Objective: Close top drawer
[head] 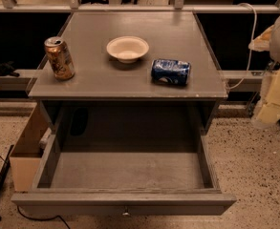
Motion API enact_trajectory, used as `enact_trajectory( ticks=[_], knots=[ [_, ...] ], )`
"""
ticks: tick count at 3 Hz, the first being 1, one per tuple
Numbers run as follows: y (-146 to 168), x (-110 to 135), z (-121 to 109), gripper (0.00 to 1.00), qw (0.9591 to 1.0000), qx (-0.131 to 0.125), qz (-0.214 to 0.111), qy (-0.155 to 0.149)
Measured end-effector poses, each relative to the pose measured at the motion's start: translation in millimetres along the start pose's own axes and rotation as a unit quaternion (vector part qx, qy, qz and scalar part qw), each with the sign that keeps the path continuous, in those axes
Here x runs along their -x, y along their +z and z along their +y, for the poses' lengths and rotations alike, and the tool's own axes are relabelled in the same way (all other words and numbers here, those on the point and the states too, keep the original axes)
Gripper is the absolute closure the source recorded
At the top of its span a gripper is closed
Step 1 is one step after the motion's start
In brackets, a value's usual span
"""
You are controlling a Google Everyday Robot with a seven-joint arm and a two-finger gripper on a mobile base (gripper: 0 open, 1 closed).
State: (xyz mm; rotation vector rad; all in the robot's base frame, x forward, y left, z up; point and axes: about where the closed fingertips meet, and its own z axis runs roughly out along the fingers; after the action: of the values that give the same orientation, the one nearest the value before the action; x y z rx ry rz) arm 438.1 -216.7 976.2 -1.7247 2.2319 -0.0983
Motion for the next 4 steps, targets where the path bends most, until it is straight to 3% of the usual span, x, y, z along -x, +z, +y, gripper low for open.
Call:
enact_trajectory(
  ticks=[1,2,3,4],
  knots=[
    [-1,0,1,0.00,1.0000,-0.006,0.002,0.000],
    [-3,-2,19,0.00,0.9999,-0.011,-0.010,-0.003],
    [10,-15,76,0.00,0.9985,0.013,-0.050,0.015],
    [26,-29,134,0.14,0.9950,0.045,-0.082,0.035]
  ],
)
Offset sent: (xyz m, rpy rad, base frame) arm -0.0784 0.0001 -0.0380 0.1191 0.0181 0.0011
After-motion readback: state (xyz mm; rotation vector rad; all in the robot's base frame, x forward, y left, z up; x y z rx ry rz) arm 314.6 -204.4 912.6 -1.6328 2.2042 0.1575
